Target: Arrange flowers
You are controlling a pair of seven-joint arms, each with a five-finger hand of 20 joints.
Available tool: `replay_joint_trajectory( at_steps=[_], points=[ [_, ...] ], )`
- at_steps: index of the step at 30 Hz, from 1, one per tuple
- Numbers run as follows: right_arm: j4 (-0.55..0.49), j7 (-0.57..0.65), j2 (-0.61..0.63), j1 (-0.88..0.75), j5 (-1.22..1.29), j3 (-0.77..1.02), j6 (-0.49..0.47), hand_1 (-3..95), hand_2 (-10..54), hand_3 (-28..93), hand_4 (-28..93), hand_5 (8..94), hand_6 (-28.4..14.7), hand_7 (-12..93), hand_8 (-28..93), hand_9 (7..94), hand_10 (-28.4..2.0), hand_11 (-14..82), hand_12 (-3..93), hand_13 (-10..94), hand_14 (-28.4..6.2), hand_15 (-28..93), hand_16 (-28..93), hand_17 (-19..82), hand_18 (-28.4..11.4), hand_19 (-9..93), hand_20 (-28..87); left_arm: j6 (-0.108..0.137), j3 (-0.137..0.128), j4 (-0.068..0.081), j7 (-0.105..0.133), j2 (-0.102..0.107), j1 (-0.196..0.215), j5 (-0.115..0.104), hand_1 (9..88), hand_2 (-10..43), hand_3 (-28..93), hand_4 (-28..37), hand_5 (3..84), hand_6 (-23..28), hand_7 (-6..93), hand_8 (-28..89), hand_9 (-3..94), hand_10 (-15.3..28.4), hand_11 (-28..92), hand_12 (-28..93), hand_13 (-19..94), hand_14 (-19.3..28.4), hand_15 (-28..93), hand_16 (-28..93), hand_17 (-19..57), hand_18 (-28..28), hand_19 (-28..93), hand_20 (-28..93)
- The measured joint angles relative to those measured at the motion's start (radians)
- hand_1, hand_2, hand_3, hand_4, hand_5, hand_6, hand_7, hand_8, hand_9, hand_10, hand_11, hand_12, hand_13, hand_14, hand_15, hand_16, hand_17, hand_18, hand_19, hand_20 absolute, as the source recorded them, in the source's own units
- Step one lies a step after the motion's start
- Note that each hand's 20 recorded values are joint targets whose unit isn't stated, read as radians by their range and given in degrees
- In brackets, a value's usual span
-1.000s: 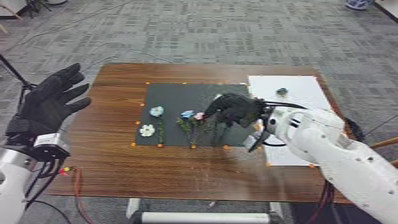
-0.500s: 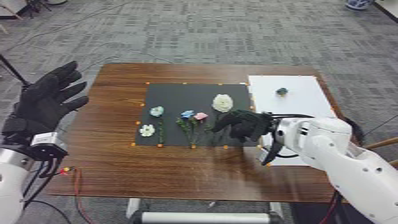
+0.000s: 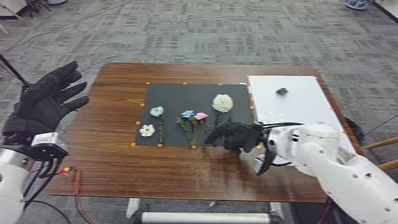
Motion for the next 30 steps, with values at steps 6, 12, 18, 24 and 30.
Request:
replay_joint_trajectory(
  at_steps=[6,12,18,24,30],
  points=[
    [0.001,0.001,0.002,0.000,-0.023,-0.020,-0.001,22.3,24.4,93,-7,42.6,1.3,16,-13,80.3,-12.3,55.5,30.0,77,-10.4,80,35,46,-24.2,93,61,0.000,0.000,0.000,0.000,0.000,0.000,0.000,24.3,-3.8,66,-28.3,19.9,0.0,17.9,-9,15.1,8.3,16,21,5,11.8,40,-4,-11.8,20.2,38,9],
    [0.000,0.005,0.014,0.004,-0.037,-0.023,0.002,22.4,24.3,93,-7,42.9,1.4,16,-14,80.7,-12.3,55.7,29.6,77,-10.1,81,35,46,-24.3,93,62,-0.001,0.000,0.000,-0.001,0.001,0.001,0.000,24.2,-3.8,67,-28.3,19.8,0.0,17.9,-9,15.1,8.4,16,21,5,11.9,40,-4,-11.8,20.3,38,9],
    [-0.010,0.013,0.041,0.009,-0.036,-0.020,0.003,22.8,23.6,93,-7,43.2,1.5,16,-14,80.6,-12.3,55.6,29.7,77,-10.1,80,36,46,-24.2,93,62,-0.001,0.000,0.000,-0.002,0.001,0.003,0.000,24.3,-3.8,67,-28.3,19.8,0.0,18.0,-9,15.1,8.5,16,21,5,11.8,40,-4,-11.8,20.3,38,9],
    [-0.013,0.013,0.068,0.015,-0.035,-0.018,0.003,22.6,23.3,93,-7,43.5,1.4,16,-14,80.3,-12.4,55.7,29.7,77,-10.0,80,36,46,-24.1,93,62,-0.001,-0.001,0.000,-0.002,0.001,0.006,0.000,24.3,-3.8,67,-28.3,19.9,0.2,18.2,-9,15.2,8.7,16,21,5,12.0,41,-4,-11.8,20.4,38,9],
    [-0.012,0.012,0.075,0.020,-0.033,-0.018,0.003,22.4,20.7,93,-9,43.7,1.3,15,-13,80.1,-12.3,55.6,29.7,76,-9.9,80,36,46,-24.1,93,62,-0.001,-0.001,0.000,-0.002,0.001,0.007,0.000,24.4,-3.4,66,-28.3,20.1,0.3,18.6,-9,15.4,9.0,17,21,5,12.1,41,-4,-11.8,20.6,39,9]
  ],
)
